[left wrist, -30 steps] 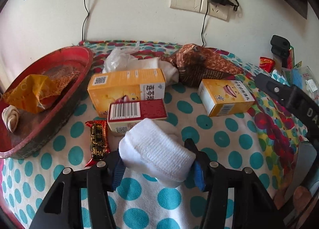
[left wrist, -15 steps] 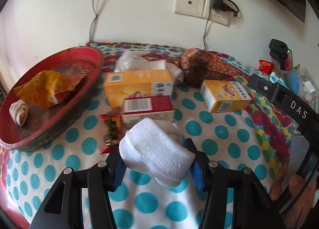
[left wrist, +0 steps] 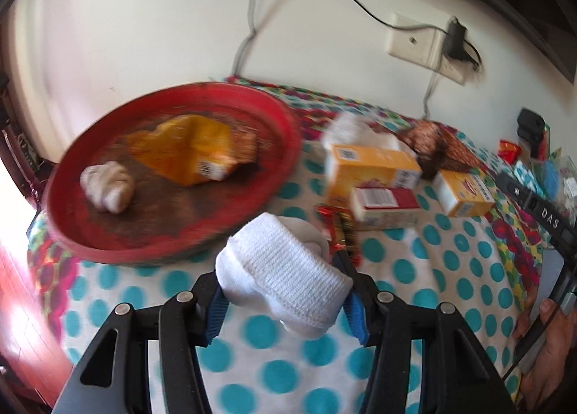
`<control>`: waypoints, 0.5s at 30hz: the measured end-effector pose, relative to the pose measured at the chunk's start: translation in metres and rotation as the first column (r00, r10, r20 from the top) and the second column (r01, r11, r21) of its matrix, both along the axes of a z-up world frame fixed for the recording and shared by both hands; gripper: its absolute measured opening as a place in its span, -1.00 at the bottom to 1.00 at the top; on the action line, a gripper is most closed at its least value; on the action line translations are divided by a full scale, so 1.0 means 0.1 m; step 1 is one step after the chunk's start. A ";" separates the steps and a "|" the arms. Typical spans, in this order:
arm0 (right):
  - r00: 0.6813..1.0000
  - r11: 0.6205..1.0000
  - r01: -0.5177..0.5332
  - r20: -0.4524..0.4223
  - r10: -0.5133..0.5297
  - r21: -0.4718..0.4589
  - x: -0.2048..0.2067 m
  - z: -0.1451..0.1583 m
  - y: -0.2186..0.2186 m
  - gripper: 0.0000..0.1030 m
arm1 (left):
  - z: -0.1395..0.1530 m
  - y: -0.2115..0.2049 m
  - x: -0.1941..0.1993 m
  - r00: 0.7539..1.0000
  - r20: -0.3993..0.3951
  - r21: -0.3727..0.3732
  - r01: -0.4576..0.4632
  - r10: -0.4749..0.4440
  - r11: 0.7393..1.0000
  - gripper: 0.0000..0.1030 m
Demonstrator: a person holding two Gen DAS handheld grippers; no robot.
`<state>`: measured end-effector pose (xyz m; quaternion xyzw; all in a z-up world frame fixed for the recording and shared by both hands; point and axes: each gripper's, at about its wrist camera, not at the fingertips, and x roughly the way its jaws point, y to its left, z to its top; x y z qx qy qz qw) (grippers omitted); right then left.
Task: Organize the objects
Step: 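Carry the sock into the red tray and open the left gripper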
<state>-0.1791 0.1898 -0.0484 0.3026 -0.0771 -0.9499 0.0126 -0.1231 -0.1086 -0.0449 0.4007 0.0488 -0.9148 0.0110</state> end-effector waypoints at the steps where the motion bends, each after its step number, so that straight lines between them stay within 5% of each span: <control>1: 1.000 1.000 -0.001 0.001 0.001 0.002 0.00 0.00 0.00 1.00 | 0.02 -0.06 0.02 1.000 -0.006 -0.006 -0.008 0.008 1.000 0.07; 15: 1.000 1.000 -0.004 0.001 0.004 0.006 -0.01 0.01 -0.02 1.00 | 0.12 -1.32 -0.36 0.982 0.026 -0.128 -0.184 0.189 0.975 0.07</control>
